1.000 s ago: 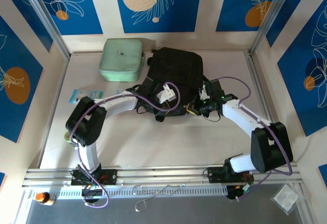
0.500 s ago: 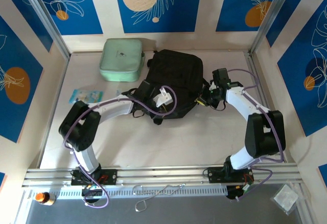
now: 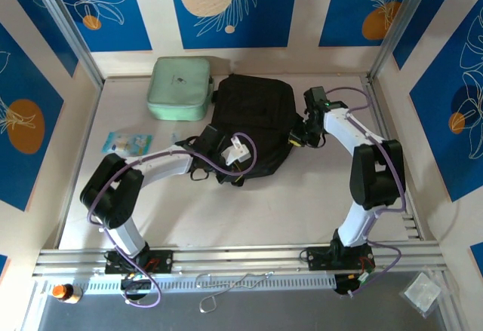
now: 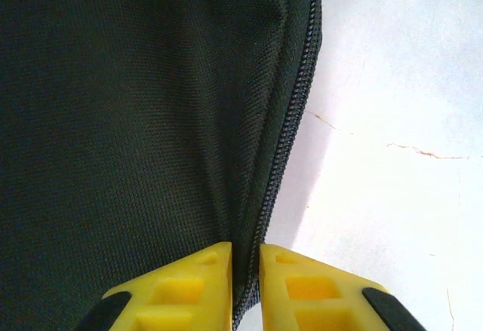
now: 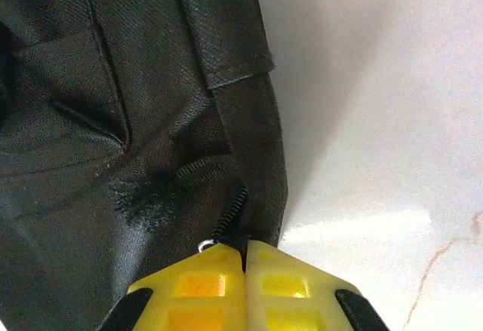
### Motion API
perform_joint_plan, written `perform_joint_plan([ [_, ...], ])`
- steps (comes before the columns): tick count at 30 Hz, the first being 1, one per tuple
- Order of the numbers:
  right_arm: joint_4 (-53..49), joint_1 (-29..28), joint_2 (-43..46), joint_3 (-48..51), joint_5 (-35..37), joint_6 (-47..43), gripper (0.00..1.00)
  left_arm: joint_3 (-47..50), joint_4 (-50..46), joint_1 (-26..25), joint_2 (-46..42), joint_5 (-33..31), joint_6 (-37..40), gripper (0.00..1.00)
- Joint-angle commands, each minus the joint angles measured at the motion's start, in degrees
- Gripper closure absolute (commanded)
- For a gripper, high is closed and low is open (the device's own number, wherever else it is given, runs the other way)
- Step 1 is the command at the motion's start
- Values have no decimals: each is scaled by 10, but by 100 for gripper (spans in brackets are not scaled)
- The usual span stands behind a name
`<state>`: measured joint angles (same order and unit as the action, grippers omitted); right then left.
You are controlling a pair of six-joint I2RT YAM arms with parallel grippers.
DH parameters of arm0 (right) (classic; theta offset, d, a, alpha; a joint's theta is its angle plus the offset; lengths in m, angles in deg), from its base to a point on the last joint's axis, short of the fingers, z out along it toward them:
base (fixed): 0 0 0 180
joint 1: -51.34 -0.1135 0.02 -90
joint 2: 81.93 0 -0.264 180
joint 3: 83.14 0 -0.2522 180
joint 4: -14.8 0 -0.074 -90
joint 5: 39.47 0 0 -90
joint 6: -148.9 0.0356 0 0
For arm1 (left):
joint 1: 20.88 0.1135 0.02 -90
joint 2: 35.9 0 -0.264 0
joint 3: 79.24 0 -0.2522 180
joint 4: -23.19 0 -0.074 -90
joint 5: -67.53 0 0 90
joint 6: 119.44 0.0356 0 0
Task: Pack the student bag
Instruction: Zip the student bag at the top-center of the table.
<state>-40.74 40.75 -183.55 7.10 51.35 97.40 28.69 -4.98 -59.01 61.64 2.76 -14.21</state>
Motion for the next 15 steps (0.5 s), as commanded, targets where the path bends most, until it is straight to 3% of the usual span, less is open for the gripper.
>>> perform_joint_plan([
  [1, -8, -12, -9, -29, 30, -19, 100, 15, -53, -5, -12, 15, -11, 86],
  [6, -13, -48, 7, -40, -19, -62, 100, 6, -37, -5, -31, 24, -21, 80],
  [15, -20, -62, 61, 9, -102, -74, 100, -52, 38, -14, -8, 93, -82, 45],
])
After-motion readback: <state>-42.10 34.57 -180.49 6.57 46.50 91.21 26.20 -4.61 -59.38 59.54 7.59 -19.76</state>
